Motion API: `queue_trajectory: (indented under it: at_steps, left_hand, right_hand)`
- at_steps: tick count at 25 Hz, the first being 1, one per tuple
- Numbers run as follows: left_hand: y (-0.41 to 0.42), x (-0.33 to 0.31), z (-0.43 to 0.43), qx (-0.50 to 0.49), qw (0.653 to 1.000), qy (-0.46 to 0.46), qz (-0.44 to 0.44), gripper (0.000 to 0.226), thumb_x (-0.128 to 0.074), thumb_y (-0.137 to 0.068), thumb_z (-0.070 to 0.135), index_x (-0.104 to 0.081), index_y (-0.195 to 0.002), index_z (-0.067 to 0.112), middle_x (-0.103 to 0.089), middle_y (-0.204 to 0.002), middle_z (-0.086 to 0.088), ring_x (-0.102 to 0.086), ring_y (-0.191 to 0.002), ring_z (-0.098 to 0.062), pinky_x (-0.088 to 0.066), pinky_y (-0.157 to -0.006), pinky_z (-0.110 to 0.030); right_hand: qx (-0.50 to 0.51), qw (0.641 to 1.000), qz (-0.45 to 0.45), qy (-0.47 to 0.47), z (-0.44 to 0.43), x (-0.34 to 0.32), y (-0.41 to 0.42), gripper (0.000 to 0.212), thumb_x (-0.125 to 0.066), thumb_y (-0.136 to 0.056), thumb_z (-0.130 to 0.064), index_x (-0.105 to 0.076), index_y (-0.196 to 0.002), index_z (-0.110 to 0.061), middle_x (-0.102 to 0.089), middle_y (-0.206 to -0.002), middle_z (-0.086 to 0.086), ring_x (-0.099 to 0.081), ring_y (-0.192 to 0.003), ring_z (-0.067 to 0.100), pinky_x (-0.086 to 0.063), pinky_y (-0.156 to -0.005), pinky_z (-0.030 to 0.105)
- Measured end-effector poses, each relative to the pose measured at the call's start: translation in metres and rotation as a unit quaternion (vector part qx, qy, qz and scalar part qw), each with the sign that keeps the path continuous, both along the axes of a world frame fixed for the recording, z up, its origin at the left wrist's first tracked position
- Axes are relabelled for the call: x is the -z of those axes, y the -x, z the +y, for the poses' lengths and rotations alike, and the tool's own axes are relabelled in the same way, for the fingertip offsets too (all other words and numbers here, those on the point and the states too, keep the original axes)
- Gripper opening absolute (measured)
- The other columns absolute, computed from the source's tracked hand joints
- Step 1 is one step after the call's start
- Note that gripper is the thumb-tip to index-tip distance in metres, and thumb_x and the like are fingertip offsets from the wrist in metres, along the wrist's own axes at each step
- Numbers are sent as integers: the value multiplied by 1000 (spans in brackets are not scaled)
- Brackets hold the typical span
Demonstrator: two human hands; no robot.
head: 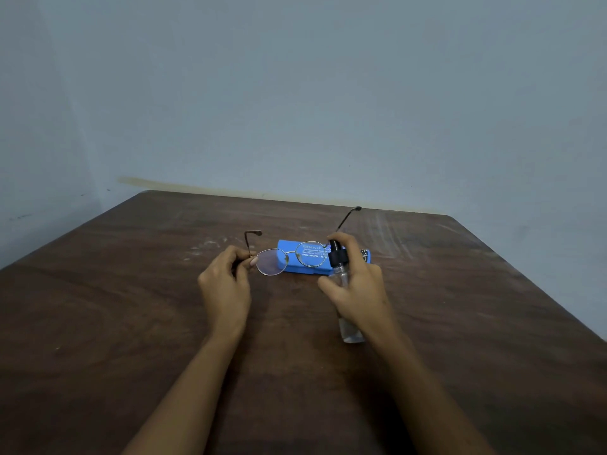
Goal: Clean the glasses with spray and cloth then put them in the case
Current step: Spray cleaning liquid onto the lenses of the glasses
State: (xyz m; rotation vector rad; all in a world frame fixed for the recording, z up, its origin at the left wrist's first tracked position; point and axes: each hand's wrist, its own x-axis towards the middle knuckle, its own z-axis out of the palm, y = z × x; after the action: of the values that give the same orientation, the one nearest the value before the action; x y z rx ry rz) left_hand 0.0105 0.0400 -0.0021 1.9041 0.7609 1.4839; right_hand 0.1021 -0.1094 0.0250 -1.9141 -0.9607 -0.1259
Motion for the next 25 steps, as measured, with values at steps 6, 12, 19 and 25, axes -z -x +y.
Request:
queue_trajectory:
  at_steps: [6, 12, 19, 25]
  left_hand:
    - [1, 3, 1, 3, 1000, 2, 1, 14, -56, -73, -10, -63, -72, 2, -70, -74, -13, -60, -66, -23, -38, -61, -26]
    - [1, 1, 0, 2, 1000, 1, 5, 16, -55, -73, -11, -62, -72, 3, -70, -75, -11, -59, -66, -24, -38, -62, -27]
    - [2, 0, -2, 1, 1000, 6, 0, 16, -55, -73, -11, -62, -71, 3, -69, -74, -12, -57, -66, -22, -36, -60, -24]
    - [2, -1, -2, -1, 1000, 2, -2, 13, -56, -74, -11, -62, -71, 1, -66, -70, -12, -53, -62, -22, -32, -56, -23]
  right_hand:
    - [8, 1000, -10, 12, -1, -2, 2, 62, -57, -72, -8, -41, -126, -35, -58, -72, -6, -48, -56, 7, -41, -57, 22]
    - [29, 999, -25, 6, 0, -1, 3, 54, -59, -70, -9, -45, -118, -30, -57, -80, -9, -49, -60, 14, -46, -62, 31]
    - [14, 1000, -23, 9, 0, -2, 4, 63, -58, -73, -8, -41, -128, -34, -59, -78, -4, -47, -57, 9, -43, -57, 26]
    - [24, 1000, -17, -3, 1, -1, 3, 53, -59, -70, -9, -46, -117, -29, -59, -82, -7, -48, -58, 8, -46, -63, 31]
